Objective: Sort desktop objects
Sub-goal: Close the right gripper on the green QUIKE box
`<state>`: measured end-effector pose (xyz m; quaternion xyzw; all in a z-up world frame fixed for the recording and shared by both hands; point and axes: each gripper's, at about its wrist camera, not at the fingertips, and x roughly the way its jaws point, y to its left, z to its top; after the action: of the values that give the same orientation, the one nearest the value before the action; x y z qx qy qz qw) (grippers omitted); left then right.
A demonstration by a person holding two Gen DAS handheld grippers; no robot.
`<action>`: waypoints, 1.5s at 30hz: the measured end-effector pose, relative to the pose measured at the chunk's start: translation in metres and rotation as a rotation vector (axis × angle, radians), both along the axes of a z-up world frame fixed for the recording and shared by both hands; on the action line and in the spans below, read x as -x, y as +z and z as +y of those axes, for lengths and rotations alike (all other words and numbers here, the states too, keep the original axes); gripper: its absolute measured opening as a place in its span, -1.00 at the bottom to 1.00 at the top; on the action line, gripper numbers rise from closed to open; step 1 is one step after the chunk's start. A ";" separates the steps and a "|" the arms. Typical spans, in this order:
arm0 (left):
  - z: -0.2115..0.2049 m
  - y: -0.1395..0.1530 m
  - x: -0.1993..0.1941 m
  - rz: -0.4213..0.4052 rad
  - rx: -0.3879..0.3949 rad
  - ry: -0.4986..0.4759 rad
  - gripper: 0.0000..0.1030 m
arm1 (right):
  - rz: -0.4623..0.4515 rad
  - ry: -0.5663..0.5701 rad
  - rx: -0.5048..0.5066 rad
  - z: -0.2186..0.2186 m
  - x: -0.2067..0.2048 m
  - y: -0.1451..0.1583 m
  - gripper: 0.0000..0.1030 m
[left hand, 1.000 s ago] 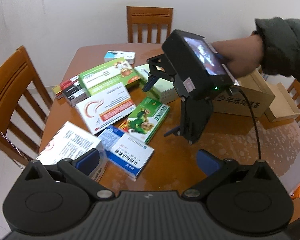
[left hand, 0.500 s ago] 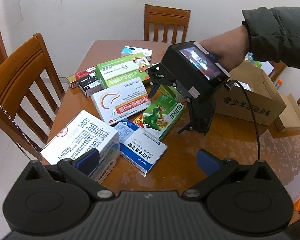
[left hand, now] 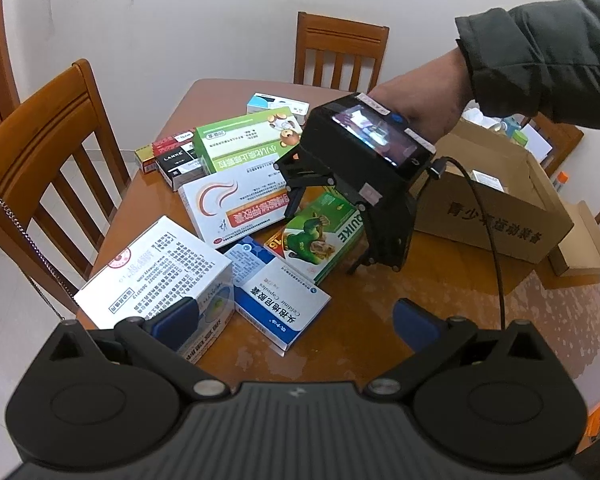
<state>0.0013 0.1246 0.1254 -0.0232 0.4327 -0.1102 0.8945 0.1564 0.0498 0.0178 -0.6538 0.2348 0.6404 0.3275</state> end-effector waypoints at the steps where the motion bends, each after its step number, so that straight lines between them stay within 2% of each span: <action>1: 0.000 0.000 0.000 0.000 0.002 0.001 0.99 | 0.001 0.005 0.004 0.001 -0.001 0.000 0.87; 17: 0.003 0.001 -0.002 0.000 0.013 0.032 0.99 | 0.014 0.074 0.083 0.021 -0.016 -0.003 0.86; 28: 0.003 0.002 -0.003 -0.003 0.019 0.038 0.99 | 0.047 0.055 0.106 0.031 -0.033 0.002 0.58; 29: 0.002 0.002 -0.003 -0.002 0.019 0.037 0.99 | 0.052 0.053 0.110 0.031 -0.033 0.002 0.52; 38: 0.001 0.002 -0.003 -0.003 0.022 0.031 0.99 | 0.063 -0.011 0.091 0.036 -0.041 0.004 0.50; 45: 0.000 0.005 -0.003 -0.014 0.024 0.020 0.99 | 0.075 -0.095 0.061 0.019 -0.039 0.022 0.50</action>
<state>0.0048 0.1248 0.1303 -0.0373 0.4250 -0.1067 0.8981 0.1951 0.0685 0.0396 -0.6272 0.2969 0.6408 0.3284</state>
